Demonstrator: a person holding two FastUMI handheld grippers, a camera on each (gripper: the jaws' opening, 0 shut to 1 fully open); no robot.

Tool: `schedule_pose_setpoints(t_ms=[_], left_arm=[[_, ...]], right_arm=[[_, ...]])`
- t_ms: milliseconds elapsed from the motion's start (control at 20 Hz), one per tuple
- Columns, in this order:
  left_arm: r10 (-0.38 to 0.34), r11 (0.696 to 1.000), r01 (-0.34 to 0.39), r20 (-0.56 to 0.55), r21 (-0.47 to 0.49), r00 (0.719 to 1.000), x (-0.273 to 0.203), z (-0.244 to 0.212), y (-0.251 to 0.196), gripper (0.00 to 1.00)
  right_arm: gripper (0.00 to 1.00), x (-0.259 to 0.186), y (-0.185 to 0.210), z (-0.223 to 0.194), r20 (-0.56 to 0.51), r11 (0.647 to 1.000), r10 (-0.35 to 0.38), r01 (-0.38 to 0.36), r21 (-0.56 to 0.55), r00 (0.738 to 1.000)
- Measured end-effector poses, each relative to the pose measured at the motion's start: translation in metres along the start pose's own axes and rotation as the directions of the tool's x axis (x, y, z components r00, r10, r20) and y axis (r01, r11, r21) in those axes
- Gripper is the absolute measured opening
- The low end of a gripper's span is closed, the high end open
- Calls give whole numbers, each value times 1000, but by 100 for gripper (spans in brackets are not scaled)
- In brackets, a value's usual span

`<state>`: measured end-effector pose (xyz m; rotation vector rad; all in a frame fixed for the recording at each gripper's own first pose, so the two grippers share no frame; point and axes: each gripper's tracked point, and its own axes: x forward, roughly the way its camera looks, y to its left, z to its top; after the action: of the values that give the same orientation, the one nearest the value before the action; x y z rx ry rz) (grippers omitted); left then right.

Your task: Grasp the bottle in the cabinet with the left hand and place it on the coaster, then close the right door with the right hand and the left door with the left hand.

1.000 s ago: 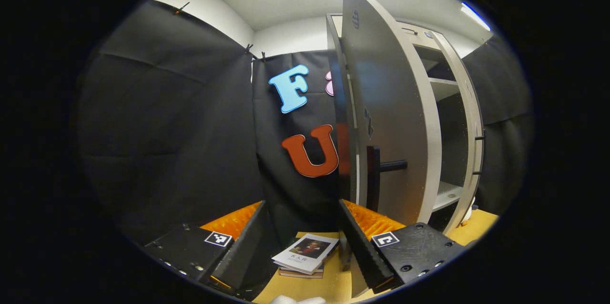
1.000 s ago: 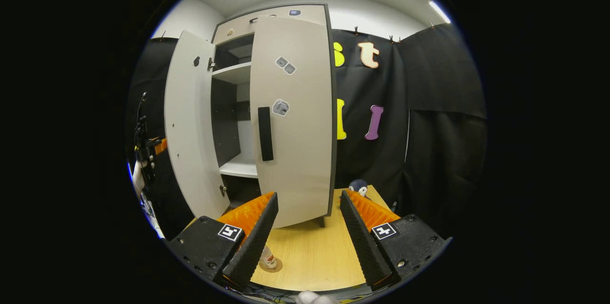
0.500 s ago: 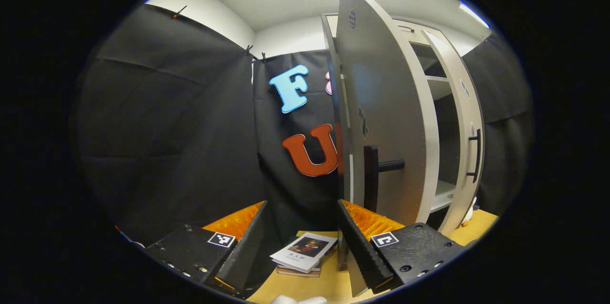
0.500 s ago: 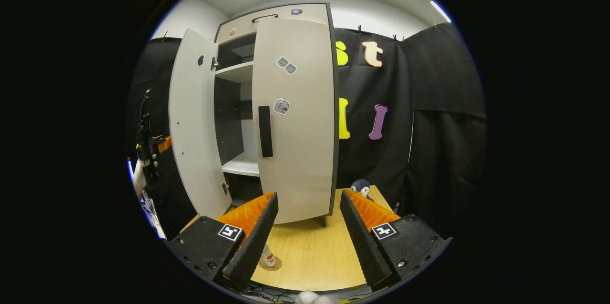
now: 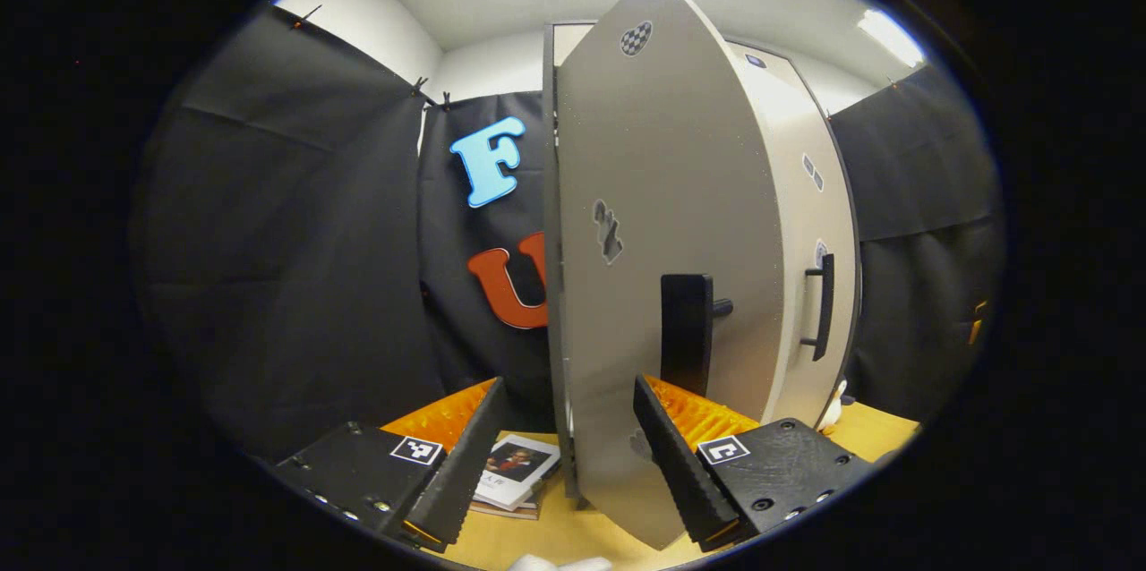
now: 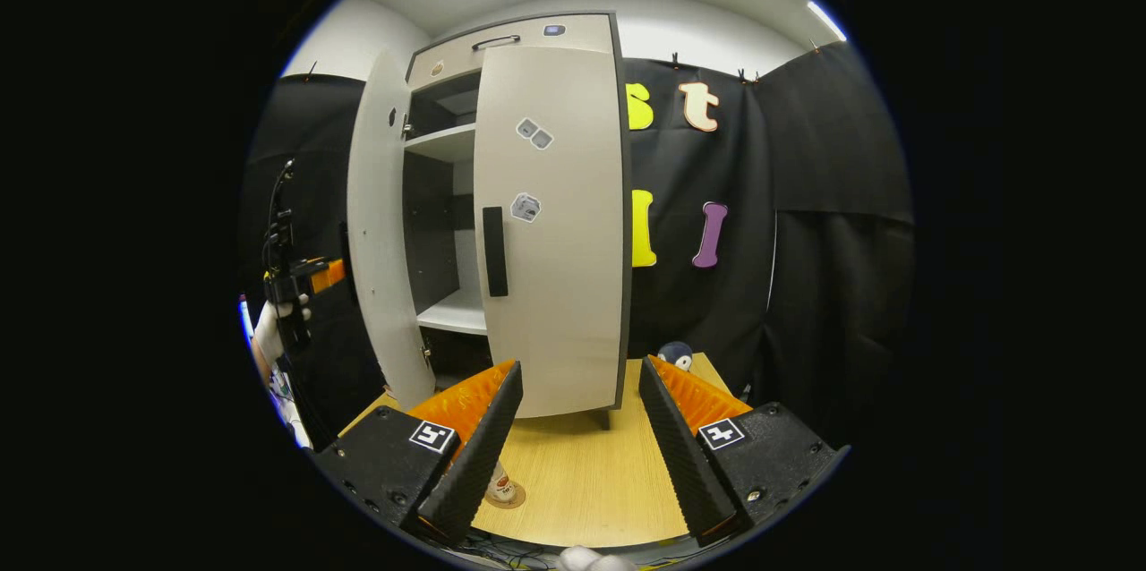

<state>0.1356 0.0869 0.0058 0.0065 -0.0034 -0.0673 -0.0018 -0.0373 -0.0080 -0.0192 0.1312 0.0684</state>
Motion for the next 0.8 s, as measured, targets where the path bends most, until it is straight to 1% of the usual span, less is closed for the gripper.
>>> schedule_pose_setpoints(t_ms=[150,200,250,300,350,600,700,800], left_arm=[[-25,1000,25,2,8,1000,12,3,-21,88],[-32,999,32,3,11,999,14,4,-26,90],[-35,999,35,1,13,999,15,3,-29,97],[-27,999,27,0,19,1000,16,4,-29,98],[-26,999,26,-1,27,1000,15,4,-28,95],[-26,999,26,10,28,1000,1,13,-28,95],[-17,1000,17,17,16,1000,-13,15,-30,96],[-25,1000,25,16,6,1000,-27,16,-36,95]], right_arm=[[82,-3,-2,3,9,1000,-5,5,1,1000],[82,-3,-3,3,12,1000,-6,6,2,1000],[82,-3,-4,4,14,1000,-10,10,3,1000],[82,-5,-4,5,17,1000,-12,12,5,1000],[82,-7,-3,5,22,1000,-15,15,8,1000],[82,-10,2,6,36,1000,-16,16,7,999],[81,-8,6,7,38,1000,-9,9,6,999],[82,-4,13,9,40,1000,-1,1,5,999]])
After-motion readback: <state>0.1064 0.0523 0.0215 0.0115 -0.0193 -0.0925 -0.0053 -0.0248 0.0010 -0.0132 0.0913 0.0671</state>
